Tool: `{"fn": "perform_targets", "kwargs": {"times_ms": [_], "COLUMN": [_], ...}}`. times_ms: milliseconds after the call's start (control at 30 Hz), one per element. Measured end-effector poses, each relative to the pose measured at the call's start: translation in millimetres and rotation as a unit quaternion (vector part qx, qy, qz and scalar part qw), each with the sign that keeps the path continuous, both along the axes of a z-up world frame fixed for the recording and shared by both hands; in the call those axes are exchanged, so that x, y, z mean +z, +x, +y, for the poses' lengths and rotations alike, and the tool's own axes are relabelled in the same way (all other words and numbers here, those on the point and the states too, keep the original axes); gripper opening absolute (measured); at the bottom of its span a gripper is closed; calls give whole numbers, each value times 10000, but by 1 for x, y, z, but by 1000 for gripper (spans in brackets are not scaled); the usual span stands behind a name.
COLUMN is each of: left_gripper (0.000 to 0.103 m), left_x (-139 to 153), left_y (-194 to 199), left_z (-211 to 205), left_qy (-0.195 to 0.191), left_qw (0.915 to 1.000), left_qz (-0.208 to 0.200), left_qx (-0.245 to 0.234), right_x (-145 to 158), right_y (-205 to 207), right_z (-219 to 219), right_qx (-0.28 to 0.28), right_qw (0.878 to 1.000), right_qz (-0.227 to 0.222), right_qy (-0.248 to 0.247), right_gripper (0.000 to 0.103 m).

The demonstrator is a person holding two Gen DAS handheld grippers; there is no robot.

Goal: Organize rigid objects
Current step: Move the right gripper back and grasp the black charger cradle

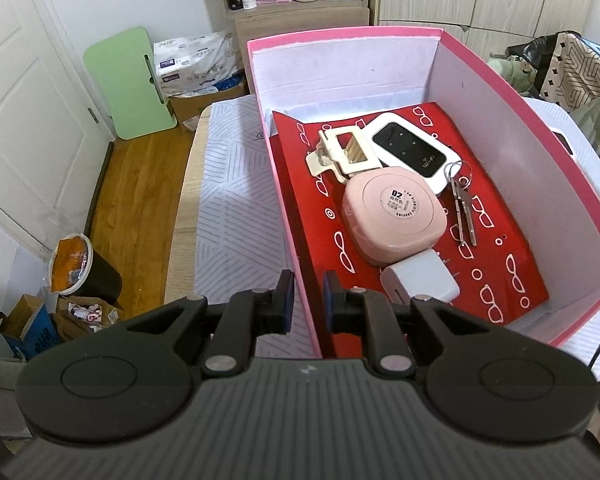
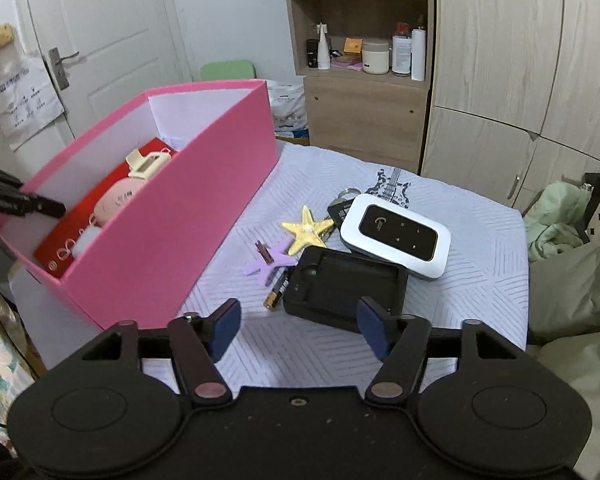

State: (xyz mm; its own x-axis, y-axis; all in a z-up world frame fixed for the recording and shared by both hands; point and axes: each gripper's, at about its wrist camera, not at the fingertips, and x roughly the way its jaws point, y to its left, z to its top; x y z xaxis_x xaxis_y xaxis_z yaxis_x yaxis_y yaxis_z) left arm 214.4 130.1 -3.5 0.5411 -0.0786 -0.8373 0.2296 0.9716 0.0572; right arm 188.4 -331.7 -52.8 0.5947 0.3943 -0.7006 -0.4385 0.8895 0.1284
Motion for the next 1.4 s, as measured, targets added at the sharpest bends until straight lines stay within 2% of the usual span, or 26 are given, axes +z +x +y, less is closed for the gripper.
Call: {"fn": "perform_targets", "kwargs": {"times_ms": [67,233,333,500,633,767,867,967,1033,1300,1400], "left_gripper": [14,14,14,14,14,14,14,14,14,14,14], "left_x": [0,0,0,-1,-1,0,0,0,0,0,0], "left_y": [0,0,0,0,0,0,0,0,0,0,-1], "left_z": [1,1,1,2,2,3,3,4,4,4,5], "left_qy": [-6,-10,-8,-76,-72,-97,-130,-137,-145,-168,-180], "left_qw": [10000,10000,10000,10000,10000,10000,9999,9999,9999,9999,9998], "left_qz": [-4,-2,-7,0,-1,5,15,3,-1,-3,-10], "left_qx": [-5,-6,-10,-3,-7,-3,-3,4,9,11,11], "right_x": [-8,-28,-38,-52,-58,-63,-67,-70,-68,-52,-43], "right_y": [1,8,16,26,36,39,40,39,41,19,11], "right_z": [0,3,5,6,5,7,9,16,14,5,-1], "right_qx": [-78,-297,-527,-907,-1126,-1193,-1175,-1109,-1109,-844,-782], "right_qw": [9999,9980,9962,9928,9919,9914,9917,9913,9917,9930,9930], "right_qz": [-134,-514,-626,-781,-563,-520,-498,-702,-645,-823,-861], "right_qy": [-41,-212,-289,-64,190,166,131,-118,-38,6,192], "right_gripper": [89,97,98,98,99,99,101,101,96,96,96]}}
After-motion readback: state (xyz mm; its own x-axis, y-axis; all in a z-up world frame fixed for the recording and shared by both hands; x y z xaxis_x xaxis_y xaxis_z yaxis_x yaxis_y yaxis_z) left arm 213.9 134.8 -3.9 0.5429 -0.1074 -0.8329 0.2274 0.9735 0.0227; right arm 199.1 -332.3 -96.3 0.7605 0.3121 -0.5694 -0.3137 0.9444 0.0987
